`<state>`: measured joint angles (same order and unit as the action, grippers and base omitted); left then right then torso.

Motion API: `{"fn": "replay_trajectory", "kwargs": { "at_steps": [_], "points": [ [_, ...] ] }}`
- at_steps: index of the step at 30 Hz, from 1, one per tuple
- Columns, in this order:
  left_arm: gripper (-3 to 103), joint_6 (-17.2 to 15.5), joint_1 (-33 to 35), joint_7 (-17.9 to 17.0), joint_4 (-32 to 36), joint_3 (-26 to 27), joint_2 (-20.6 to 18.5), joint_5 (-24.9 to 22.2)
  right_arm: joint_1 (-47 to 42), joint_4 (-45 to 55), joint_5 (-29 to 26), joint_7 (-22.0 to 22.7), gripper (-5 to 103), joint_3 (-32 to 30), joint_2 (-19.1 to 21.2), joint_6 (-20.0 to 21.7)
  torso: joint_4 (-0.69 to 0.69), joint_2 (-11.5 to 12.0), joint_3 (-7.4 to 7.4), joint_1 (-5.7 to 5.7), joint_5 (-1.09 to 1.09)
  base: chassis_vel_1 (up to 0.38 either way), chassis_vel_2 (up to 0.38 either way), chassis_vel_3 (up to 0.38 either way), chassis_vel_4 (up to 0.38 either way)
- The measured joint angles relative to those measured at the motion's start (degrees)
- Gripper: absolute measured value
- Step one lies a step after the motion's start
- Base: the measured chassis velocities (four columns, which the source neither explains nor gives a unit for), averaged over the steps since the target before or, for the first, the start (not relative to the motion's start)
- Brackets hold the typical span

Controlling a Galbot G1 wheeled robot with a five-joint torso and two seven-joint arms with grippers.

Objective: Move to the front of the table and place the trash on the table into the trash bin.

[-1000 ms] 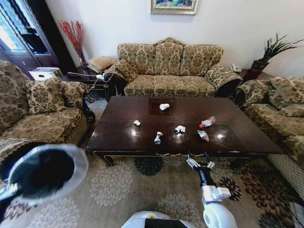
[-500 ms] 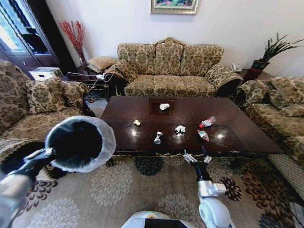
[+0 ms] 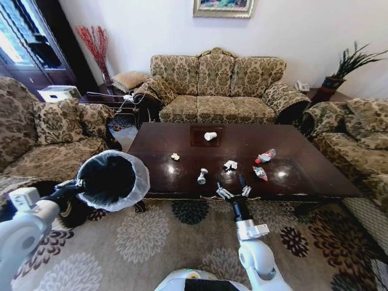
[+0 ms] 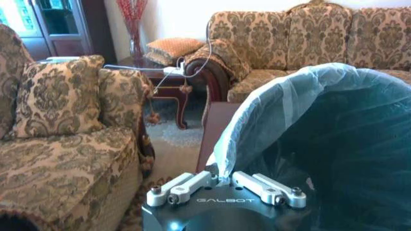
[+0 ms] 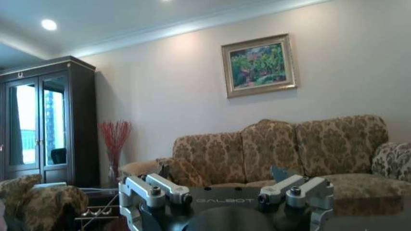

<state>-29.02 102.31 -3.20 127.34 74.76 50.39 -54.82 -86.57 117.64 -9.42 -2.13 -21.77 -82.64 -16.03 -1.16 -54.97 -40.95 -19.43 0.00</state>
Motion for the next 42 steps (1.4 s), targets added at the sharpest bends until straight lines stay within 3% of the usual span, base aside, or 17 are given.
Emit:
{"fn": "replay_trajectory", "kwargs": {
  "at_steps": [35,42],
  "points": [
    [0,0.13,-0.01,0.65,1.97,-0.37,0.95,0.22,-0.92,1.27,0.11,0.42,100,0.26,0.27,1.08,0.01,0.0,0.0,-0.02,0.02,0.152,0.236,-0.157,-0.246],
    [0,0.13,0.01,0.63,1.97,-0.34,0.98,0.22,-0.94,1.25,0.09,0.44,100,0.26,0.28,1.08,-0.01,-0.01,0.01,0.01,0.01,0.059,0.074,-0.037,-0.043]
  ]
}}
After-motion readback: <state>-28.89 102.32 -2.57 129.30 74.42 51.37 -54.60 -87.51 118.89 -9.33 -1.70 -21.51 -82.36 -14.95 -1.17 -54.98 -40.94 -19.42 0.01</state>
